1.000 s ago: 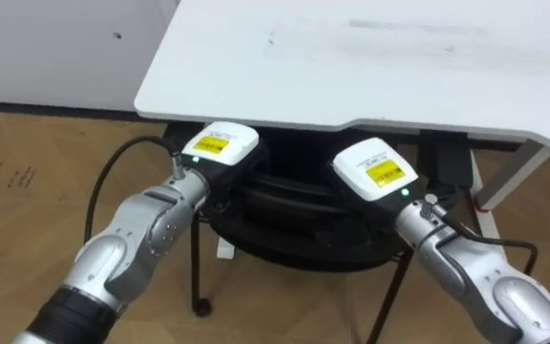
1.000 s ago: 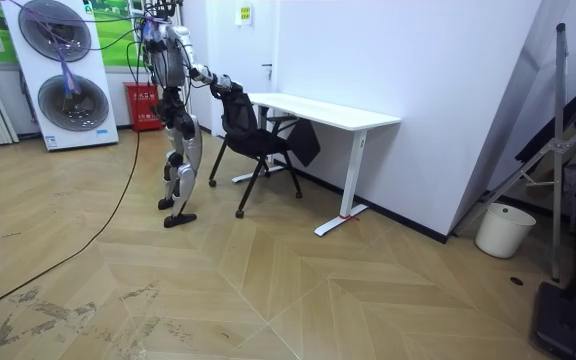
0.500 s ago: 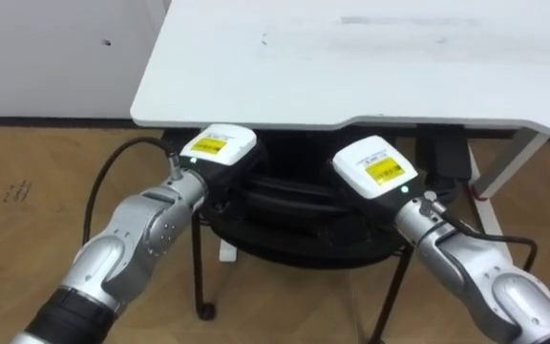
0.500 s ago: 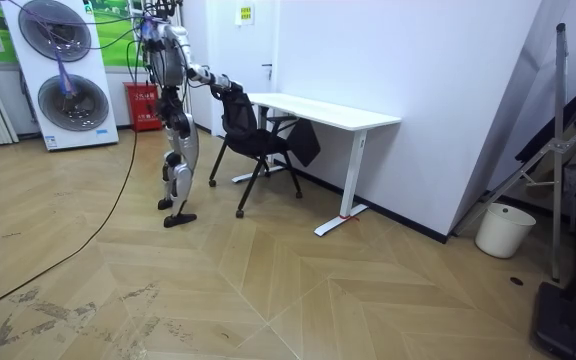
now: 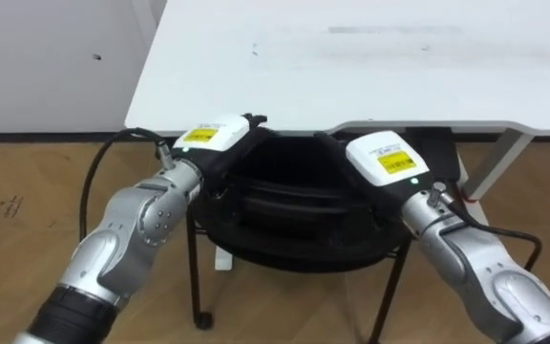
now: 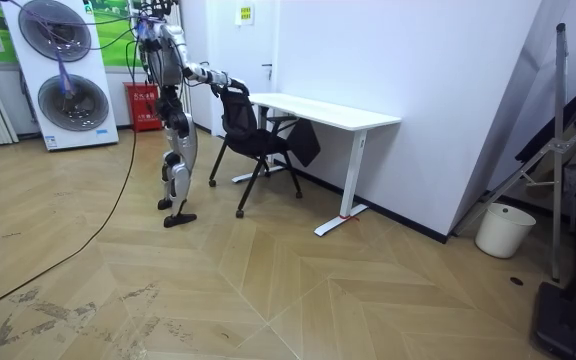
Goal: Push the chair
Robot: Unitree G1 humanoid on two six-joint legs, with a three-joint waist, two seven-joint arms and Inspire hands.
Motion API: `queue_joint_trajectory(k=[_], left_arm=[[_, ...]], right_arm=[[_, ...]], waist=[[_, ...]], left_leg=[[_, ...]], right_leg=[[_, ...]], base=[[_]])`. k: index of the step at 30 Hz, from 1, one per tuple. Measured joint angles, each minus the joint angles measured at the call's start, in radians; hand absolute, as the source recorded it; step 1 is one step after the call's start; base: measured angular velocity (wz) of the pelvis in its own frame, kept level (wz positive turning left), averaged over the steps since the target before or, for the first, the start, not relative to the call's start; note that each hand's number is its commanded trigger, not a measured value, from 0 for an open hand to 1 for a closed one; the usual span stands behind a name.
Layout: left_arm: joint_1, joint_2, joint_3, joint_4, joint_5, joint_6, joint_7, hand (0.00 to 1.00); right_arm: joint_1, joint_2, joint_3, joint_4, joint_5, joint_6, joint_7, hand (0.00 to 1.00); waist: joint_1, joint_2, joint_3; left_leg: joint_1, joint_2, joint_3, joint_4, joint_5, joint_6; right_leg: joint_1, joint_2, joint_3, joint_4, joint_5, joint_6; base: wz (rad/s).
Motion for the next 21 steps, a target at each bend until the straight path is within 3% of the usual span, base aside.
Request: queue_joint_trajectory(k=[9, 13, 16, 19, 21], left_arm=[[0.004, -0.002, 0.001, -0.008, -0.001, 0.021, 0.000, 0.00], [0.004, 0.000, 0.001, -0.011, 0.001, 0.023, 0.000, 0.00], [0.004, 0.008, 0.015, -0.011, 0.001, 0.018, 0.001, 0.00], [0.006, 0.078, 0.024, -0.072, 0.011, -0.032, 0.000, 0.00], [0.015, 0.094, 0.043, -0.092, 0.022, -0.068, 0.000, 0.00]], right_arm=[[0.000, 0.001, -0.004, 0.000, 0.080, 0.014, 0.000, 0.00], [0.000, 0.001, -0.037, -0.009, 0.108, 0.000, 0.007, 0.00], [0.000, -0.004, -0.073, -0.010, 0.108, -0.044, 0.007, 0.00], [0.031, -0.056, -0.133, -0.108, 0.064, -0.109, 0.030, 0.00], [0.070, -0.063, -0.190, -0.157, 0.037, -0.140, 0.030, 0.00]], waist=[[-0.006, -0.003, 0.0006], [-0.006, -0.009, 0.0001], [-0.006, -0.011, 0.0003], [0.000, -0.011, 0.0003], [0.001, -0.011, 0.0001]], left_leg=[[0.002, -0.001, 0.000, -0.002, 0.000, 0.001], [0.003, 0.000, 0.000, -0.002, 0.001, 0.001], [0.003, 0.000, 0.000, -0.002, 0.001, 0.001], [-0.007, 0.000, 0.001, -0.012, 0.006, 0.001], [-0.006, 0.000, 0.000, -0.021, 0.010, 0.001]], right_leg=[[0.001, 0.001, 0.001, -0.001, 0.000, 0.000], [0.002, 0.000, 0.003, -0.001, 0.000, 0.000], [0.001, 0.001, 0.003, 0.000, 0.001, 0.000], [-0.012, 0.002, 0.005, -0.005, 0.005, -0.002], [-0.008, 0.003, 0.004, -0.015, 0.010, -0.002]], base=[[0.00], [0.00], [0.00], [0.00], [0.00]])
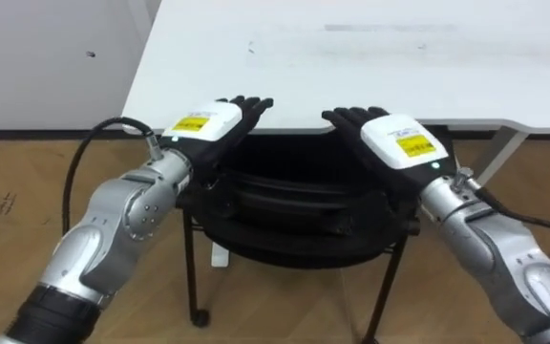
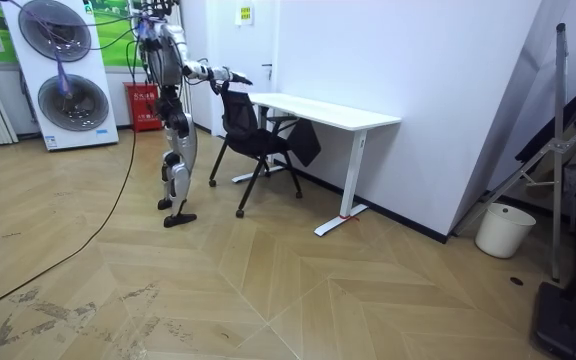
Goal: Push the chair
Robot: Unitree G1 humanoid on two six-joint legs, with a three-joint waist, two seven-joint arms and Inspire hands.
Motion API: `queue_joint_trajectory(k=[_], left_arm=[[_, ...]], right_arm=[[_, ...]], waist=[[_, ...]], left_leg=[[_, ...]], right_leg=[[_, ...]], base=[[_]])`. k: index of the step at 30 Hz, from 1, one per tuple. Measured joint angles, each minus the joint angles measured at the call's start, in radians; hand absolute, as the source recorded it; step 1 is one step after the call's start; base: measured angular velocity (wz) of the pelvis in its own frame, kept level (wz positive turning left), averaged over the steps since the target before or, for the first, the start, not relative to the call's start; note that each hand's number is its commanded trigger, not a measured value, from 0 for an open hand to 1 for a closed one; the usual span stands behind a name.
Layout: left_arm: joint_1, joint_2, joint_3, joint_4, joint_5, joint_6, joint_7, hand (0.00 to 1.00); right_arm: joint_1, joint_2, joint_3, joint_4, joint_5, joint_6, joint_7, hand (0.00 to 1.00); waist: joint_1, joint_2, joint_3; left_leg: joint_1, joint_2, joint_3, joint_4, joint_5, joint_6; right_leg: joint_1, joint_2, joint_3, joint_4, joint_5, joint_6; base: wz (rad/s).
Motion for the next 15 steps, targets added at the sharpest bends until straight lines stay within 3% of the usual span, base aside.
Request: queue_joint_trajectory(k=[3, 4, 5, 7, 10, 13, 15], left_arm=[[0.047, 0.023, 0.121, -0.052, 0.031, -0.061, 0.000, 0.00], [0.047, 0.048, 0.171, -0.067, 0.030, -0.069, 0.004, 0.00], [0.047, 0.059, 0.196, -0.077, 0.027, -0.070, 0.020, 0.00], [0.047, 0.059, 0.354, -0.161, 0.025, -0.056, 0.130, 0.00], [0.063, 0.065, 0.526, -0.246, 0.020, -0.054, 0.236, 0.00], [0.100, 0.063, 0.594, -0.254, 0.016, -0.042, 0.309, 0.00], [0.162, 0.053, 0.626, -0.248, 0.016, -0.027, 0.369, 0.00]], right_arm=[[0.070, -0.004, -0.142, -0.082, -0.016, -0.048, -0.025, 0.00], [0.074, -0.002, -0.201, -0.083, -0.015, -0.036, -0.076, 0.00], [0.073, 0.000, -0.237, -0.084, -0.013, -0.030, -0.101, 0.00], [0.073, 0.003, -0.370, -0.091, 0.030, -0.003, -0.195, 0.00], [0.075, 0.002, -0.481, -0.094, 0.111, 0.002, -0.295, 0.00], [0.078, 0.002, -0.532, -0.090, 0.177, 0.012, -0.361, 0.00], [0.086, 0.002, -0.565, -0.082, 0.217, 0.015, -0.428, 0.00]], waist=[[0.004, 0.000, -0.0002], [0.002, 0.001, -0.0003], [0.004, 0.001, -0.0004], [0.000, -0.004, -0.0026], [-0.012, 0.002, -0.0082], [-0.033, 0.011, -0.0126], [-0.042, 0.018, -0.0109]], left_leg=[[0.004, 0.001, 0.001, -0.004, 0.001, -0.001], [0.013, 0.001, 0.001, -0.007, 0.001, -0.002], [0.018, 0.001, 0.000, -0.009, 0.001, -0.002], [0.030, 0.000, -0.001, -0.010, 0.001, -0.002], [0.050, -0.002, 0.007, -0.017, 0.001, -0.001], [0.055, -0.004, 0.013, -0.018, 0.001, -0.001], [0.069, -0.003, 0.017, -0.025, 0.001, -0.001]], right_leg=[[0.010, 0.002, 0.001, -0.006, 0.003, -0.001], [0.012, 0.002, 0.000, -0.007, 0.003, -0.001], [0.015, 0.003, -0.001, -0.007, 0.003, -0.001], [0.034, 0.003, -0.004, -0.022, 0.007, 0.000], [0.047, 0.001, -0.010, -0.025, 0.006, 0.001], [0.051, 0.001, -0.009, -0.024, 0.006, 0.002], [0.062, 0.002, -0.007, -0.036, 0.006, 0.002]], base=[[-0.01], [0.00], [0.04], [0.02], [-0.09], [-0.03], [-0.05]])
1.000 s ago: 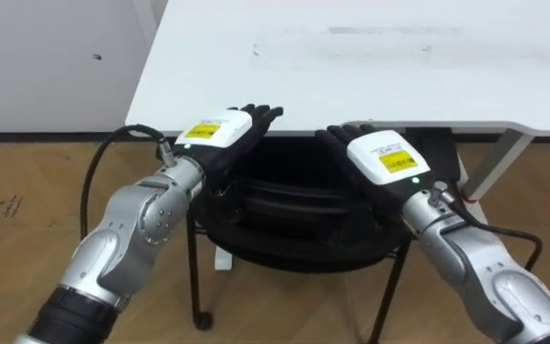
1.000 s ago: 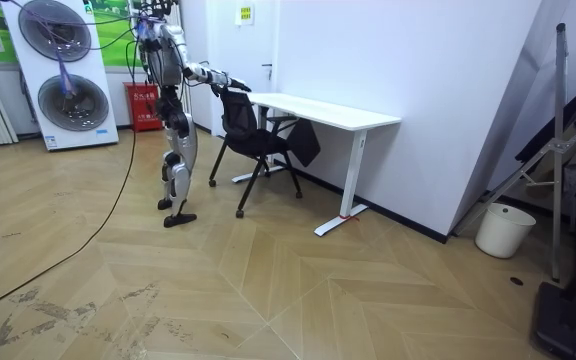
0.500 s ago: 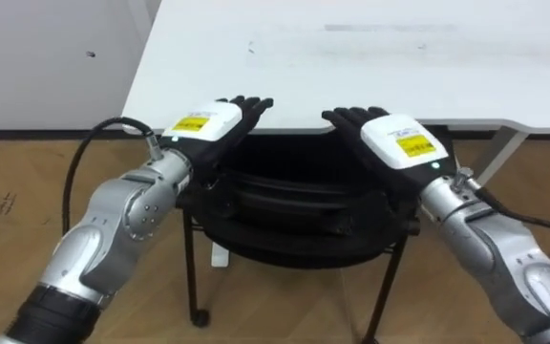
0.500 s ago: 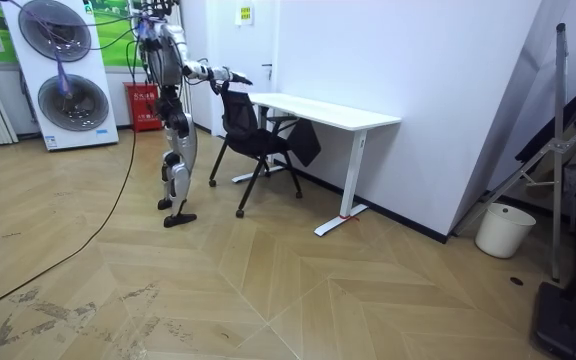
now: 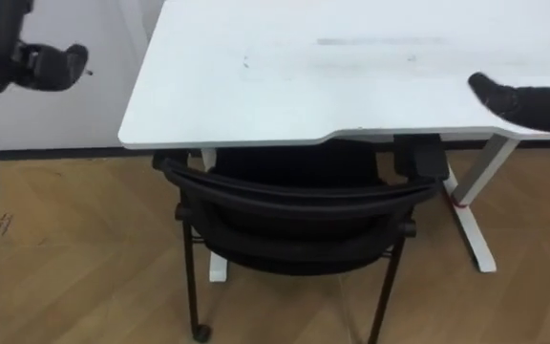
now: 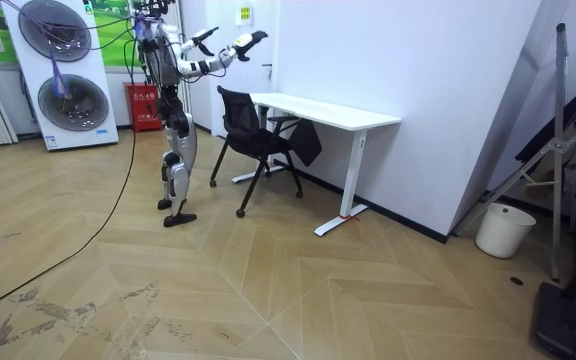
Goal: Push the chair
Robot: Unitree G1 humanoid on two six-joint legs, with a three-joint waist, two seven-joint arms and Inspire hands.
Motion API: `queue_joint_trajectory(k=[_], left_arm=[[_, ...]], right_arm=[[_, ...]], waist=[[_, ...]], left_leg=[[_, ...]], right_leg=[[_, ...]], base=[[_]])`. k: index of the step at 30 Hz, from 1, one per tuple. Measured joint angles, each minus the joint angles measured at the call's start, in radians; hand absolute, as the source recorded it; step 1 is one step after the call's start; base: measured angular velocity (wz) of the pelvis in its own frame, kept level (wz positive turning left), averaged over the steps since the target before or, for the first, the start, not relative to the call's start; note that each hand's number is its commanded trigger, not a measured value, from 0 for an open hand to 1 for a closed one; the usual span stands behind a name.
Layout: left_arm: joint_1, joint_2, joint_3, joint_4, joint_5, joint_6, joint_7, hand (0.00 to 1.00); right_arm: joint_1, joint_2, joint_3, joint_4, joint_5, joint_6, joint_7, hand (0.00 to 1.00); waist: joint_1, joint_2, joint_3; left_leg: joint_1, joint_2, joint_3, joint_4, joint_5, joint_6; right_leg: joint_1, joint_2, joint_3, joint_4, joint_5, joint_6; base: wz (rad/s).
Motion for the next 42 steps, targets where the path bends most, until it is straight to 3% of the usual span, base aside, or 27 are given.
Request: queue_joint_trajectory(k=[3, 5, 7, 10, 14, 16, 17, 21, 26, 29, 32, 34, 38, 42], left_arm=[[0.086, -0.008, 0.026, 0.013, -0.026, 0.016, 0.061, 0.00], [0.100, -0.009, 0.043, 0.053, -0.048, 0.026, 0.104, 0.00], [0.108, -0.011, 0.065, 0.074, -0.084, 0.059, 0.165, 0.00], [0.147, -0.017, 0.085, 0.076, -0.166, 0.063, 0.244, 0.00], [0.254, -0.108, 0.104, 0.107, -0.273, 0.087, 0.332, 0.00], [0.308, -0.158, 0.104, 0.185, -0.339, 0.107, 0.359, 0.00], [0.317, -0.167, 0.104, 0.215, -0.355, 0.111, 0.362, 0.00], [0.381, -0.240, 0.078, 0.405, -0.443, 0.152, 0.363, 0.00], [0.439, -0.291, 0.041, 0.626, -0.516, 0.160, 0.334, 0.00], [0.441, -0.307, 0.031, 0.772, -0.533, 0.163, 0.294, 0.00], [0.437, -0.322, 0.009, 0.944, -0.571, 0.165, 0.247, 0.00], [0.436, -0.327, -0.014, 1.067, -0.598, 0.171, 0.203, 0.00], [0.438, -0.328, -0.054, 1.178, -0.667, 0.180, 0.149, 0.00], [0.410, -0.328, -0.086, 1.285, -0.687, 0.223, 0.089, 0.00]], right_arm=[[0.035, 0.001, -0.048, 0.004, 0.039, 0.016, -0.091, 0.00], [0.058, 0.006, -0.079, 0.013, 0.055, 0.020, -0.142, 0.00], [0.084, 0.017, -0.103, 0.016, 0.096, 0.039, -0.199, 0.00], [0.125, 0.028, -0.103, 0.019, 0.184, 0.039, -0.253, 0.00], [0.202, 0.105, -0.105, 0.076, 0.400, 0.072, -0.297, 0.00], [0.259, 0.176, -0.101, 0.128, 0.504, 0.099, -0.296, 0.00], [0.269, 0.188, -0.097, 0.151, 0.531, 0.102, -0.296, 0.00], [0.299, 0.256, -0.061, 0.349, 0.806, 0.142, -0.239, 0.00], [0.359, 0.329, -0.047, 0.581, 1.069, 0.148, -0.099, 0.00], [0.364, 0.338, -0.034, 0.780, 1.135, 0.151, -0.018, 0.00], [0.351, 0.344, -0.010, 0.952, 1.174, 0.168, 0.064, 0.00], [0.323, 0.346, 0.011, 1.085, 1.191, 0.179, 0.131, 0.00], [0.308, 0.349, 0.055, 1.198, 1.196, 0.201, 0.209, 0.00], [0.254, 0.361, 0.097, 1.302, 1.186, 0.234, 0.287, 0.00]], waist=[[-0.018, 0.006, 0.0004], [-0.020, 0.009, 0.0020], [-0.022, 0.013, 0.0025], [-0.025, 0.017, 0.0004], [-0.019, 0.025, -0.0041], [-0.016, 0.026, -0.0034], [-0.017, 0.026, -0.0035], [-0.018, 0.027, -0.0031], [-0.022, 0.024, -0.0029], [-0.025, 0.025, -0.0001], [-0.030, 0.033, -0.0050], [-0.052, 0.029, -0.0051], [-0.056, 0.015, -0.0025], [-0.057, 0.001, 0.0016]], left_leg=[[0.005, 0.000, 0.001, -0.004, 0.000, 0.000], [0.003, 0.000, 0.001, -0.004, 0.000, 0.000], [0.002, 0.000, 0.006, -0.004, 0.000, 0.000], [0.005, 0.000, 0.010, -0.011, 0.000, 0.000], [0.018, 0.000, 0.018, -0.027, 0.000, 0.000], [0.019, 0.001, 0.024, -0.027, 0.000, 0.000], [0.019, 0.001, 0.025, -0.027, 0.000, 0.000], [0.024, 0.001, 0.035, -0.031, -0.001, 0.000], [0.027, 0.003, 0.034, -0.038, -0.004, -0.001], [0.028, 0.003, 0.036, -0.042, -0.005, -0.002], [0.036, 0.001, 0.036, -0.048, -0.006, -0.003], [0.037, 0.000, 0.036, -0.049, -0.006, -0.003], [0.035, -0.001, 0.037, -0.048, -0.007, -0.003], [0.034, -0.001, 0.038, -0.044, -0.007, -0.003]], right_leg=[[0.003, 0.000, 0.000, -0.002, -0.001, 0.001], [0.002, 0.000, 0.001, -0.003, -0.001, 0.001], [0.000, 0.001, 0.005, -0.003, -0.001, 0.001], [0.000, 0.001, 0.008, -0.001, 0.000, 0.001], [0.002, 0.002, 0.007, -0.004, -0.002, 0.002], [0.002, 0.002, 0.008, -0.005, -0.002, 0.001], [0.001, 0.002, 0.009, -0.006, -0.002, 0.001], [0.001, 0.001, 0.013, -0.009, -0.003, 0.002], [0.004, 0.002, 0.013, -0.015, -0.003, 0.002], [0.003, 0.002, 0.013, -0.016, -0.003, 0.002], [0.006, 0.002, 0.023, -0.016, -0.004, 0.002], [0.005, 0.002, 0.023, -0.017, -0.008, 0.003], [0.004, 0.001, 0.022, -0.017, -0.011, 0.003], [0.004, 0.000, 0.021, -0.017, -0.011, 0.003]], base=[[-0.01], [0.00], [-0.04], [-0.03], [-0.08], [-0.05], [0.00], [-0.04], [0.00], [-0.02], [-0.07], [0.00], [0.00], [0.00]])
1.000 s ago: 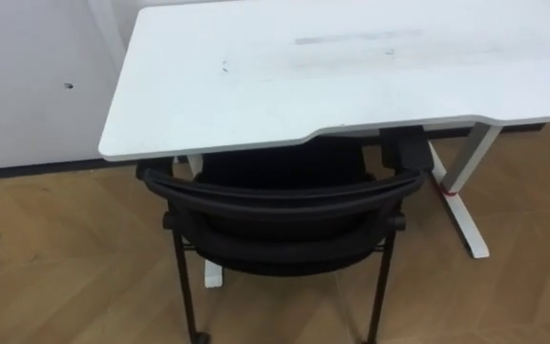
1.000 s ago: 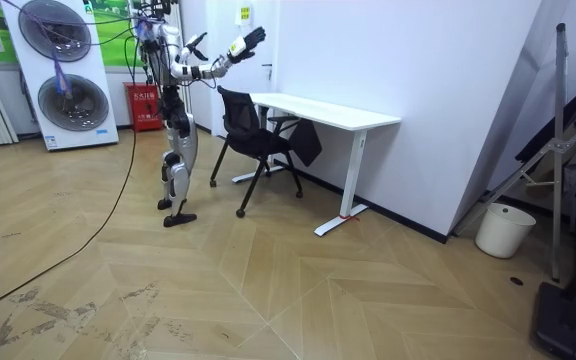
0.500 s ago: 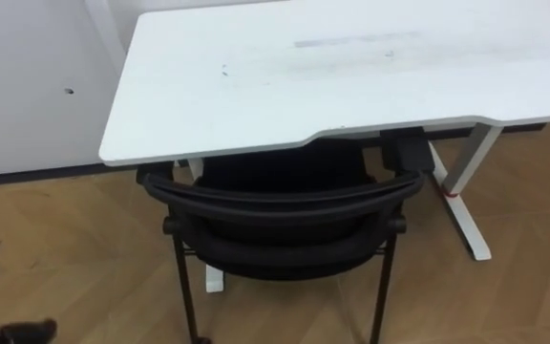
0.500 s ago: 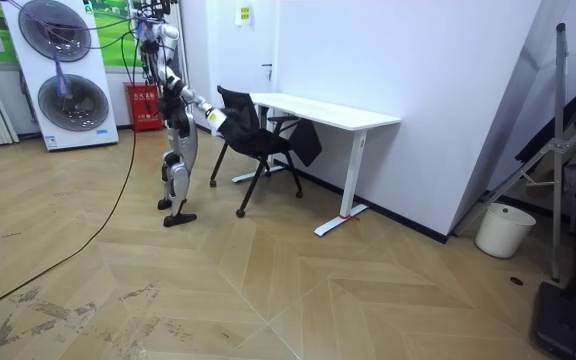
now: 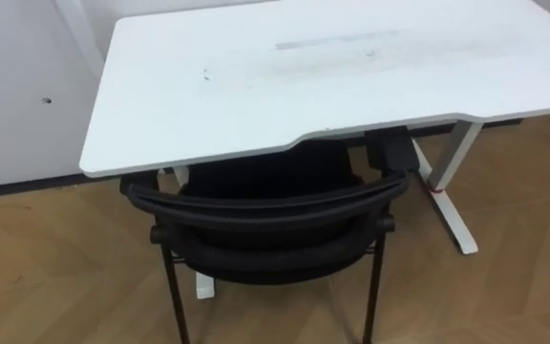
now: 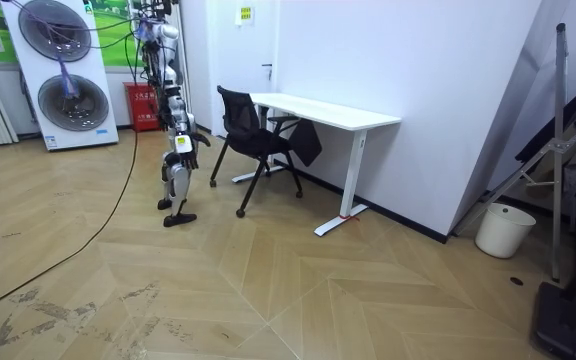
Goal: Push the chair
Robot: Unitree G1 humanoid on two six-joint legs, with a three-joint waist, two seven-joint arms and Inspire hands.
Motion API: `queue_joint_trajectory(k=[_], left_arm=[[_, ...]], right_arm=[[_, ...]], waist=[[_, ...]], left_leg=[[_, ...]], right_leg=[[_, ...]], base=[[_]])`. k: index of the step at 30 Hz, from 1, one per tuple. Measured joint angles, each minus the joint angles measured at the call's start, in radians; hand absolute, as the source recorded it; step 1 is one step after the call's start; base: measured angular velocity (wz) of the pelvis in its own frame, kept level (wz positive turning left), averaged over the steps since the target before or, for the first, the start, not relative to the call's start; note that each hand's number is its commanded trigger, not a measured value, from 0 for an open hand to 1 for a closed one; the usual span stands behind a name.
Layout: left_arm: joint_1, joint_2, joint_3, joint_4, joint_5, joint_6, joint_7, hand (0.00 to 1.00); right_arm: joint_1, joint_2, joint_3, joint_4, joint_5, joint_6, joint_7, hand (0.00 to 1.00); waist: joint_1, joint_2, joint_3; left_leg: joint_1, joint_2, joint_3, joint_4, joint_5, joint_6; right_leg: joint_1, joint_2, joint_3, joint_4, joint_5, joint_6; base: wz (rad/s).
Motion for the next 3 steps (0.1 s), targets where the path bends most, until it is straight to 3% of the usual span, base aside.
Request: queue_joint_trajectory(k=[3], left_arm=[[-0.002, -0.014, -0.010, 0.011, -0.021, 0.018, -0.031, 0.00]], right_arm=[[-0.020, 0.008, 0.022, 0.029, 0.000, 0.001, 0.040, 0.00]], waist=[[0.004, -0.003, 0.0003]], left_leg=[[0.000, -0.001, 0.002, 0.000, -0.001, 0.001]], right_leg=[[0.000, -0.002, 0.000, 0.000, 0.000, 0.001]], base=[[0.00]])
